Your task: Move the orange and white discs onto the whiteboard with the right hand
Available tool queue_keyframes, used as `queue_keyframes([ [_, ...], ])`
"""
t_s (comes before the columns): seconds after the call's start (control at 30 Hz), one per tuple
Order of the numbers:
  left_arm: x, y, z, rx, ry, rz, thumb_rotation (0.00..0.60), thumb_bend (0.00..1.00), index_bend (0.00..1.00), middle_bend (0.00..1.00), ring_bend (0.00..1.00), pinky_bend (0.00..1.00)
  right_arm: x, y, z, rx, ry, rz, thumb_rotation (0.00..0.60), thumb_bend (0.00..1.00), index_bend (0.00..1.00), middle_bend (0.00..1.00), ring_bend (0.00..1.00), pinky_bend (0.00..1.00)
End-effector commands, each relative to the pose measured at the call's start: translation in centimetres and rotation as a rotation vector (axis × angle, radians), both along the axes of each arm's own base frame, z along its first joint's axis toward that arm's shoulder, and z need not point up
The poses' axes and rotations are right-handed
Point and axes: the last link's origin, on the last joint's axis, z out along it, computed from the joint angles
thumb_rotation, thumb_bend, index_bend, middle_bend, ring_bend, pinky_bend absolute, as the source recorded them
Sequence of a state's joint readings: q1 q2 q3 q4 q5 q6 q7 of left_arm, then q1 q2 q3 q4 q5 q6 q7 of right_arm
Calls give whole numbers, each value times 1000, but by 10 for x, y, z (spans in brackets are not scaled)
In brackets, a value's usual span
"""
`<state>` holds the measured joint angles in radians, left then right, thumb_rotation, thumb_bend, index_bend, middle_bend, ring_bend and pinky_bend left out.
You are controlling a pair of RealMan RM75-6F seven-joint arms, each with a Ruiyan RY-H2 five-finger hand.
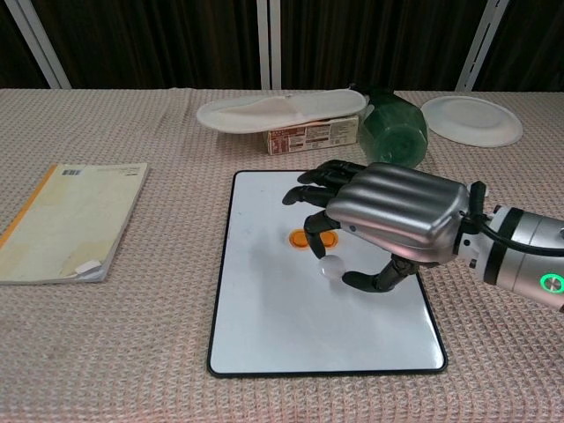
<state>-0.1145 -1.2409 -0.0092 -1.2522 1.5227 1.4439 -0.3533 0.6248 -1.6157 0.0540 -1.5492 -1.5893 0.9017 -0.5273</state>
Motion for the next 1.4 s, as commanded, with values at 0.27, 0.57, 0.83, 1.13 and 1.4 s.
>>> queue_keyframes([
  [0.27,-2,0,1,3,-5,0,600,0,140,91,88,174,13,-7,-19,-2,32,19,600,355,558,58,0,0],
  [0.57,-2,-1,0,1,-6,2,600,0,140,91,88,174,15,-7,-25,19,48,17,600,337,532,55,0,0],
  [0.83,-2,0,-1,0,-7,1,600,0,140,91,88,174,15,-6,-23,24,41,14,600,315,331,45,0,0],
  [1.13,0,-1,1,5,-6,-7,600,0,140,91,88,174,13,-7,13,-60,-48,12,600,315,330,46,0,0],
  [1.4,-1,0,-1,2,-9,-5,600,0,139,91,88,174,-46,-29,79,-238,-115,-184,600,315,329,50,0,0],
])
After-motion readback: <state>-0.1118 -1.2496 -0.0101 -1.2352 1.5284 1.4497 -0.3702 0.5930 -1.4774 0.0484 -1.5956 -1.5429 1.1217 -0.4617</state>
